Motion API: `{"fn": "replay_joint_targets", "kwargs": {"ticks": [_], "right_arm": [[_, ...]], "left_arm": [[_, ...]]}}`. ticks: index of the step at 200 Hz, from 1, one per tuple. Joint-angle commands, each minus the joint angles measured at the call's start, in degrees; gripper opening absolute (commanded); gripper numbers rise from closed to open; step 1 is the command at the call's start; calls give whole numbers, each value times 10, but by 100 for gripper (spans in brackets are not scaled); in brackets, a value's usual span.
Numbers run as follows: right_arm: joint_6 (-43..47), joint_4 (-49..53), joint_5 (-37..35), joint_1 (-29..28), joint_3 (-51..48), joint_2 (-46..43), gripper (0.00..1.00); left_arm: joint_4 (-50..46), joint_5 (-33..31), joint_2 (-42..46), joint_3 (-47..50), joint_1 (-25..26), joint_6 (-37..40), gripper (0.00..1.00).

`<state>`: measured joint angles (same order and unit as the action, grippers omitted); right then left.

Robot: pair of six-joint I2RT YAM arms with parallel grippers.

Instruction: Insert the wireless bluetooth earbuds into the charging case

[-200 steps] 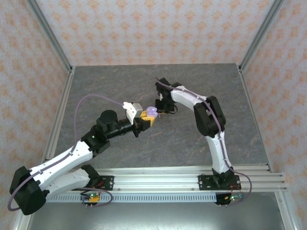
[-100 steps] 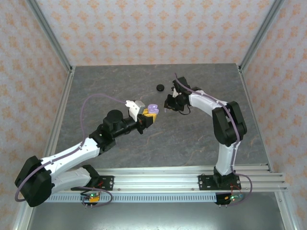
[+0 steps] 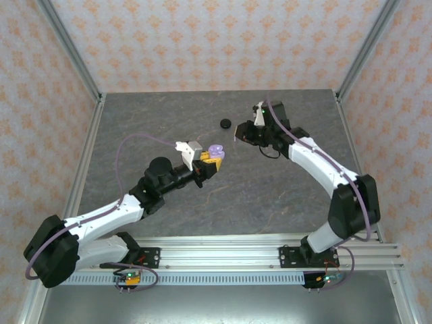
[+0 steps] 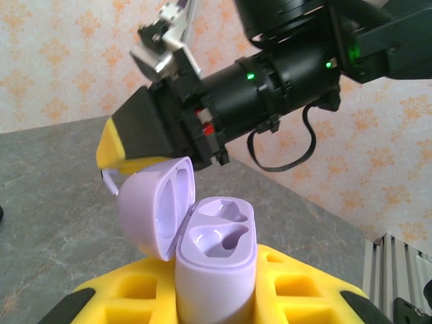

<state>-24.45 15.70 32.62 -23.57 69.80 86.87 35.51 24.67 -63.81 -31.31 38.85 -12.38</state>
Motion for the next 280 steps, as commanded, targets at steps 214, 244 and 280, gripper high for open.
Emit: {"fn": "replay_joint_targets", "kwargs": {"ticks": [214, 244, 280], "right_arm": [[112, -86, 95, -96, -15, -172, 20], [115, -84, 98, -99, -14, -171, 20], [119, -84, 101, -102, -16, -171, 20]], "left_arm": [[68, 6, -44, -58, -5, -22, 23], [62, 3, -45, -63, -5, -27, 23], [53, -1, -46, -69, -5, -32, 23]]}}
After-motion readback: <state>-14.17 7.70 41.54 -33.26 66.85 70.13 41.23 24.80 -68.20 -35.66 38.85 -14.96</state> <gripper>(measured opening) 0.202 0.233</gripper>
